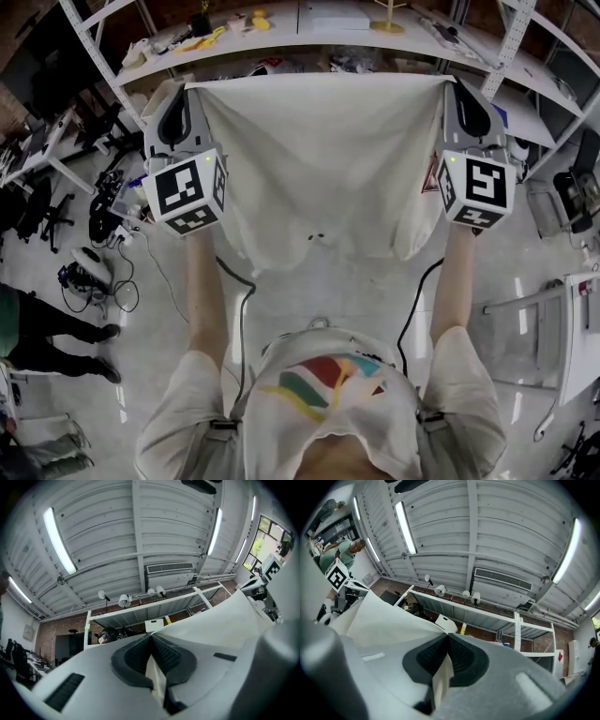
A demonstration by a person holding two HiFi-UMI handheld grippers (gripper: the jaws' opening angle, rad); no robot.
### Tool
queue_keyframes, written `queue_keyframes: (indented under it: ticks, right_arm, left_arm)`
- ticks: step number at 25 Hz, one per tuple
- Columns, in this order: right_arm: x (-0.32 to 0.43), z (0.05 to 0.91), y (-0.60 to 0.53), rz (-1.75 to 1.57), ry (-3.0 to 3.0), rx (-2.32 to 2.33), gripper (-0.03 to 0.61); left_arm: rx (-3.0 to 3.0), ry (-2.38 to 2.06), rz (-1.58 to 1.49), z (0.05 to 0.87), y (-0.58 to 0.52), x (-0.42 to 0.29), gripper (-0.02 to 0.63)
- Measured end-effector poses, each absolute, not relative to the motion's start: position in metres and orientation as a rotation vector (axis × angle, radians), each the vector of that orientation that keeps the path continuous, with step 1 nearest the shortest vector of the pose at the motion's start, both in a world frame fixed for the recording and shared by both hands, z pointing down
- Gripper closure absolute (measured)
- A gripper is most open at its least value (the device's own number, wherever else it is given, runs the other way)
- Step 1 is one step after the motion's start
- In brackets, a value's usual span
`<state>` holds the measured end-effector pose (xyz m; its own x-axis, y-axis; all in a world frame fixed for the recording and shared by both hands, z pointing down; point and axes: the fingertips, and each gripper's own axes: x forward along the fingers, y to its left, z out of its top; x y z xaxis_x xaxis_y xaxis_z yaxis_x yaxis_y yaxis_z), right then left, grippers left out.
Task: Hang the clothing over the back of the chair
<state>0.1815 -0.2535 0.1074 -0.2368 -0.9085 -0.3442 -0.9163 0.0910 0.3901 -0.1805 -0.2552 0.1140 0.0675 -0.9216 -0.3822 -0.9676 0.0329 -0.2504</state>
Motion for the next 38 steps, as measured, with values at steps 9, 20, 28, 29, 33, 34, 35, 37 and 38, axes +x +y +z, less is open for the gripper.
queue_keyframes:
  ticks: [9, 20, 28, 29, 33, 34, 35, 37, 38]
  right_arm:
    - [0.174, 0.09, -0.281, 0.853, 2.334, -1.934, 0.572]
    - [0.164, 0.169, -0.329, 0.775, 2.516, -2.042, 0.571]
    - [0.164, 0.23, -0.352, 0.674, 2.65, -2.093, 0.572]
    - [0.165, 0.237, -0.354, 0.66, 2.661, -2.1, 0.572]
    - [0.167, 0.261, -0.361, 0.605, 2.703, -2.12, 0.572]
    - [0.167, 0.267, -0.363, 0.595, 2.714, -2.123, 0.572]
    - [0.166, 0.272, -0.364, 0.586, 2.724, -2.127, 0.572]
    - [0.165, 0.281, -0.366, 0.569, 2.742, -2.132, 0.571]
    - [0.164, 0.285, -0.367, 0.56, 2.749, -2.133, 0.572]
  left_arm:
    - [-1.905, 1.87, 0.101, 0.101, -0.272, -0.188, 0.6]
    - [-2.008, 1.941, -0.075, 0.177, -0.315, -0.195, 0.6]
    - [-2.058, 1.961, -0.195, 0.226, -0.336, -0.194, 0.6]
    - [-2.062, 1.96, -0.208, 0.231, -0.338, -0.193, 0.6]
    - [-2.083, 1.963, -0.252, 0.251, -0.345, -0.191, 0.6]
    - [-2.088, 1.964, -0.262, 0.256, -0.347, -0.191, 0.6]
    - [-2.093, 1.965, -0.272, 0.261, -0.348, -0.191, 0.6]
    - [-2.103, 1.969, -0.29, 0.271, -0.35, -0.193, 0.6]
    - [-2.108, 1.973, -0.296, 0.277, -0.351, -0.193, 0.6]
